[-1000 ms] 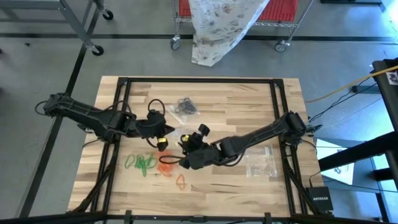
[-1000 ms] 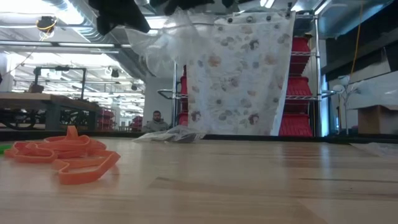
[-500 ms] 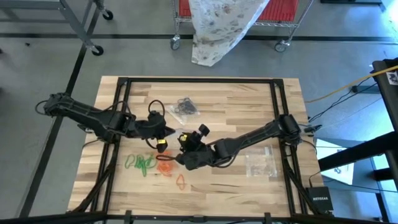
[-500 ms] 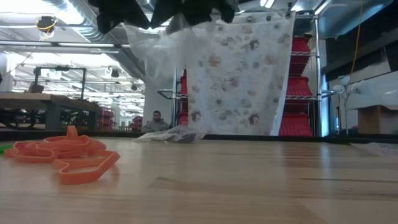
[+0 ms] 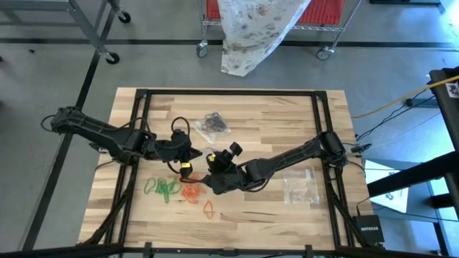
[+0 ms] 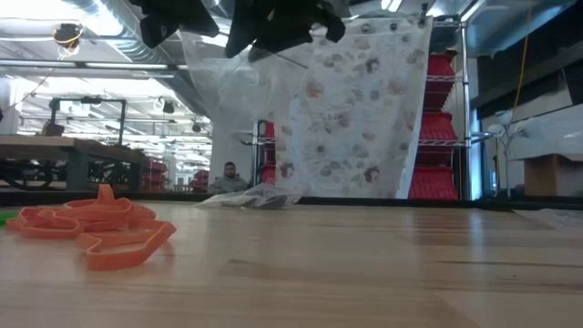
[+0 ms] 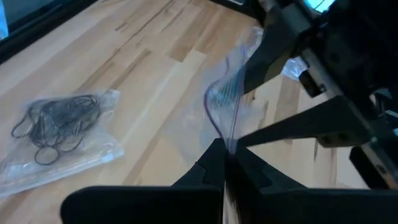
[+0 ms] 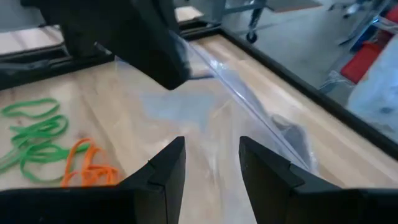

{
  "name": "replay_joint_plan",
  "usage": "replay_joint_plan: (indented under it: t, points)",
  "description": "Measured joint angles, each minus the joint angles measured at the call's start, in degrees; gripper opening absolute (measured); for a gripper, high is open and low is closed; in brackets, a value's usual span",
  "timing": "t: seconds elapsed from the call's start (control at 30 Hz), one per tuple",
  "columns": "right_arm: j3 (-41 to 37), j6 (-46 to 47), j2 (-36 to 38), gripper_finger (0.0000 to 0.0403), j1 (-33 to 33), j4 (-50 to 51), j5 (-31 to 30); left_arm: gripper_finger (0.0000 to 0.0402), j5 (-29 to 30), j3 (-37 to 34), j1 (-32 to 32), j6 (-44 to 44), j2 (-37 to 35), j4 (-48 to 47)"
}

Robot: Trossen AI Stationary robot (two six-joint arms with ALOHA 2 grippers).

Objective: Sort rubber bands
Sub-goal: Open the transparent zip bag

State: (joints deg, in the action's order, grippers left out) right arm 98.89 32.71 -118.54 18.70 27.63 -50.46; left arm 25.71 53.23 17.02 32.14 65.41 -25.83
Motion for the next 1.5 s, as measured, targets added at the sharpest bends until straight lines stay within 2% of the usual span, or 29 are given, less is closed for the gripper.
replay_joint_plan:
  t: [0.23, 0.43, 0.57, 0.77, 1.3, 1.4, 1.5]
  points:
    - [0.0, -2.79, -0.02, 0.0143, -0.41, -0.71, 2.49, 0.0001, -1.82, 0.0, 0.02, -1.44, 0.0, 2.86]
    - [0.0, -5.11, -0.02, 0.0136, -0.37, -1.79, 0.56, 0.0001, -2.7, 0.0, 0.0, -2.16, 0.0, 2.89]
    - [0.0, -8.68, -0.02, 0.0103, -0.55, -3.7, -0.46, 0.0001, -2.92, 0.0, 0.0, -2.16, 0.0, 2.92]
    - [0.0, -10.98, -0.02, 0.001, -1.14, -4.23, 1.64, 0.0001, -3.08, 0.0, 0.17, -2.16, 0.0, 2.8]
    - [0.02, -12.22, 0.74, 0.0, 0.48, -2.37, 3.71, 0.0002, -3.27, 0.0, 0.68, -5.37, 0.0, 2.85]
    - [0.02, -12.22, 0.74, 0.0, 0.44, -2.09, 4.22, 0.0017, -3.1, 0.0, 0.63, -6.05, 0.0, 2.93]
    - [0.02, -12.22, 0.74, 0.0, 0.39, -2.13, 4.61, 0.0049, -3.84, 0.0, 0.63, -6.29, -0.25, 2.97]
